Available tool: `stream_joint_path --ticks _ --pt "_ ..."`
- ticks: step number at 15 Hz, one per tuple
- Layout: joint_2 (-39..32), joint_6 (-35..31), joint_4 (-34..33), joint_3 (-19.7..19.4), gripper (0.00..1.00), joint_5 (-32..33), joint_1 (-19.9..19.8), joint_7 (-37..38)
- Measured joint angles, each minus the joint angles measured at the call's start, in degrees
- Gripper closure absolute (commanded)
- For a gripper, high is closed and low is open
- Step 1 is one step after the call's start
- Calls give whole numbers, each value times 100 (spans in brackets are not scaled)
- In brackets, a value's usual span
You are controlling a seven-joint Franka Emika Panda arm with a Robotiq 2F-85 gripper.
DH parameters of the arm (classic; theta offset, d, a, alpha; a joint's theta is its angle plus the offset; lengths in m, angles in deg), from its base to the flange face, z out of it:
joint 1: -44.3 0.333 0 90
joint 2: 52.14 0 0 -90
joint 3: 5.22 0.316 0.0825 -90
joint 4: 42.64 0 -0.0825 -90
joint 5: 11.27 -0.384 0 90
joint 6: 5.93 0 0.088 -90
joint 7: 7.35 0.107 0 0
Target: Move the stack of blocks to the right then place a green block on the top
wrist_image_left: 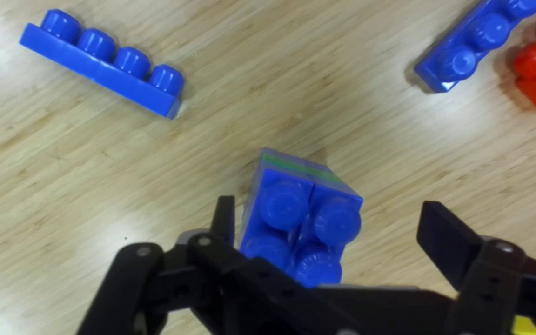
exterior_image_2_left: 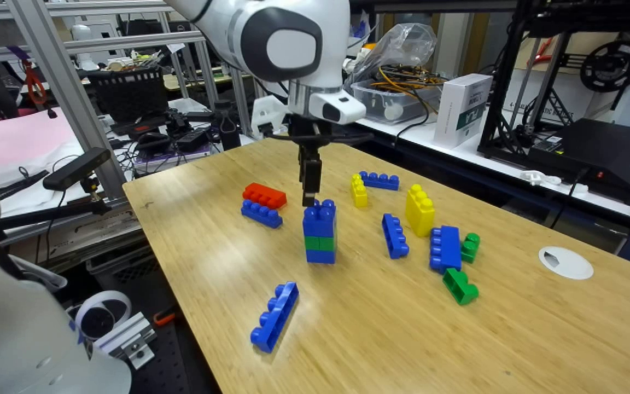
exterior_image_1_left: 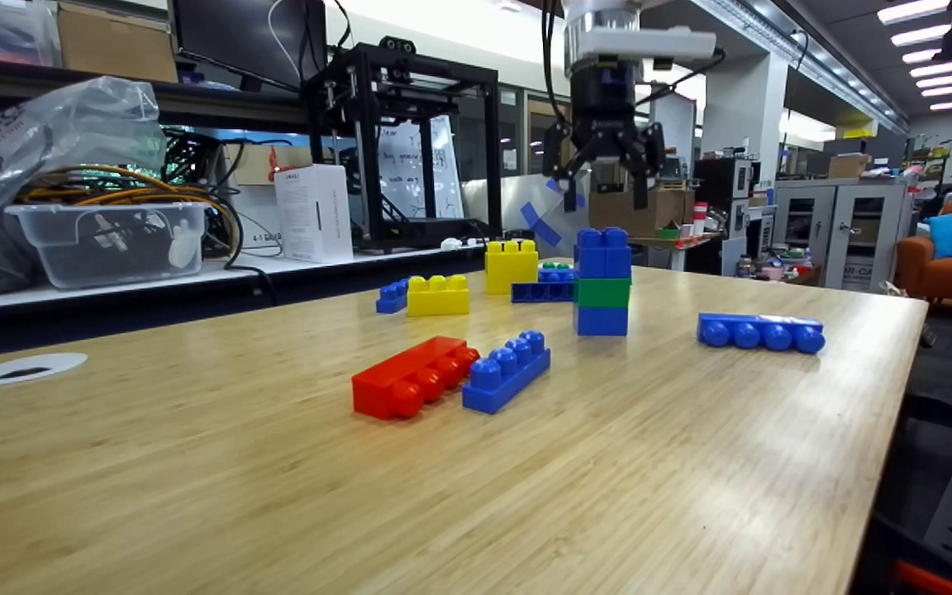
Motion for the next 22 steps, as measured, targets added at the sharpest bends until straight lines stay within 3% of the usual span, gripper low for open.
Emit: stream_joint_path --ticks 4,8,13,22 --pt "1083 676 -9 -28 0 194 -82 -515" --pt "1543 762 6 -317 0 645 -438 -1583" --pt "1233 225 36 -722 0 687 -679 -2519" --pt "-12 -1127 -140 -965 0 598 -800 -2750"
